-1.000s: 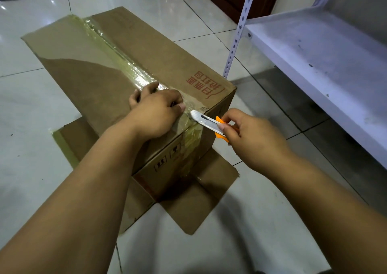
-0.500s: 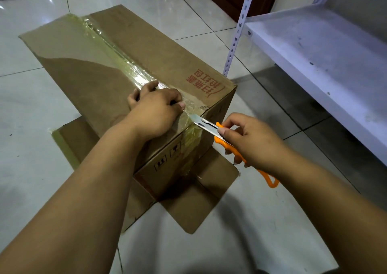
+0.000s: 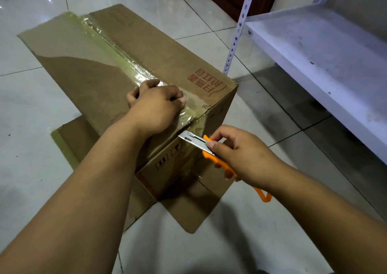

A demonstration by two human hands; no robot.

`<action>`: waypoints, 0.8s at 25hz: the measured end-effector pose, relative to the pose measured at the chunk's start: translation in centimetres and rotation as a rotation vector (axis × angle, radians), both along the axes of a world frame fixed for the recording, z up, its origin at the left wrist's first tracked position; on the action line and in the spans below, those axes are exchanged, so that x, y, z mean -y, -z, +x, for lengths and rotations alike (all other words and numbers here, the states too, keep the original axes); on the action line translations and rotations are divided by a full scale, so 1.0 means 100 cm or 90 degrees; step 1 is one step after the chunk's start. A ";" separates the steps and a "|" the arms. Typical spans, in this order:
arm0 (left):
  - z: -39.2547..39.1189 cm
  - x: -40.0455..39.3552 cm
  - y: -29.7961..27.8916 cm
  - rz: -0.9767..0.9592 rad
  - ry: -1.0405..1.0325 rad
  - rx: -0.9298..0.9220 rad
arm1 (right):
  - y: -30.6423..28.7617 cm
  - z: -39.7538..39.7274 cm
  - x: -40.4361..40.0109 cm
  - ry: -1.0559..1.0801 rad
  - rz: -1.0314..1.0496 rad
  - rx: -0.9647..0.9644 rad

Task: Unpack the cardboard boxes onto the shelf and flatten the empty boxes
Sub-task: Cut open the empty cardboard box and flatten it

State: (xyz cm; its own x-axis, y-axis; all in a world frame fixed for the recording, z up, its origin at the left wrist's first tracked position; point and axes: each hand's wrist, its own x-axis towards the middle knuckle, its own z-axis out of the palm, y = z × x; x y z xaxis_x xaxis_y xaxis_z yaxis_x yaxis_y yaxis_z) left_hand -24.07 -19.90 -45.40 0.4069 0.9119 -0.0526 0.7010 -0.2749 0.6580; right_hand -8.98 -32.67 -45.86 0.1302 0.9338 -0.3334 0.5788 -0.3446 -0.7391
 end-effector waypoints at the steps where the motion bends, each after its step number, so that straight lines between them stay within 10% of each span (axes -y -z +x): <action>1: 0.000 -0.002 0.002 0.005 0.007 -0.006 | 0.001 -0.001 -0.001 0.010 0.008 -0.001; 20: 0.001 0.041 -0.039 0.398 0.110 -0.195 | -0.001 0.009 -0.028 0.142 0.138 0.037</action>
State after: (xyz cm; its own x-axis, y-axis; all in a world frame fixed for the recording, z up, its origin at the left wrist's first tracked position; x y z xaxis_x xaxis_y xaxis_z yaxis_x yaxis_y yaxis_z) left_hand -23.94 -23.96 -41.51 0.5995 0.7320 0.3237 0.7411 -0.6604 0.1208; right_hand -8.10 -29.86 -45.74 0.3530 0.9285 -0.1154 0.5505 -0.3058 -0.7768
